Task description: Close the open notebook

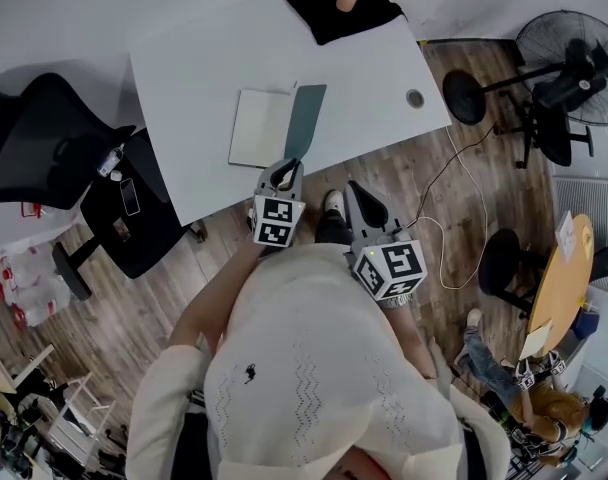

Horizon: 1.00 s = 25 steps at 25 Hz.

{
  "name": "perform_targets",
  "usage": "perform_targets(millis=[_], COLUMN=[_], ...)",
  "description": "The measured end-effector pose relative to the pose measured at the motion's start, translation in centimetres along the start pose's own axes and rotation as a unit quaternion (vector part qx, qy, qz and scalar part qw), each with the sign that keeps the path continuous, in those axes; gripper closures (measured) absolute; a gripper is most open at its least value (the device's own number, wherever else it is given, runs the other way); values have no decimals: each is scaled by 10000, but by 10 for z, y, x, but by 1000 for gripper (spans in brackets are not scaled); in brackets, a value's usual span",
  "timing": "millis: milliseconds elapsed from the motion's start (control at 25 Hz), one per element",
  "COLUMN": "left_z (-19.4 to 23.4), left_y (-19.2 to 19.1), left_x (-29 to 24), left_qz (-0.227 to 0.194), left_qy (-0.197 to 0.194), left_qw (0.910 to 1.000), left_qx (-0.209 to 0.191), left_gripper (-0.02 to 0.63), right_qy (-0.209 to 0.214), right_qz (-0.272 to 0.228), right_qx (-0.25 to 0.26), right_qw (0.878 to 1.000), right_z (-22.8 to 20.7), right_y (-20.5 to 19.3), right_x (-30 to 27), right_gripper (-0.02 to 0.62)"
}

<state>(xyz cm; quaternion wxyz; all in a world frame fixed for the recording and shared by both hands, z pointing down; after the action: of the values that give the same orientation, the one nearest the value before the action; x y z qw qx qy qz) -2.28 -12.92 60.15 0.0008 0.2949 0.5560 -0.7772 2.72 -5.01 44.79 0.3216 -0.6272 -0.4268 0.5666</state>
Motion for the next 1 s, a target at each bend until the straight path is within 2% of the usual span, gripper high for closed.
perform_targets(millis=[760,1000], left_z=[33,43], left_y=[-6,-13], left_x=[21,26], left_qz=[-81,26], left_qy=[449,593], left_qw=[9990,9982], left_qx=[5,89], left_gripper=[584,586], right_qy=[189,191], right_qz=[11,35], right_qx=[40,39], right_qw=[9998,9998], right_z=[19,22], right_y=[-1,-2], right_x=[-13,-17], right_gripper=[594,594])
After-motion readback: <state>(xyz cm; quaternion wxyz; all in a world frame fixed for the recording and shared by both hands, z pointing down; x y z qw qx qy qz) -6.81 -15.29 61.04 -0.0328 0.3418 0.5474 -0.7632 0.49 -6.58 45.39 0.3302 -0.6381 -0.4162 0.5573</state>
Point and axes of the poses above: the fingertips, and each gripper's own axes: x backward along the fingers, z to its left, y out of its top, the point moved 1 cm from there along x, backward along the fingers, and after that the axes turned 5 degrees about -y, right-handed, at the moved point
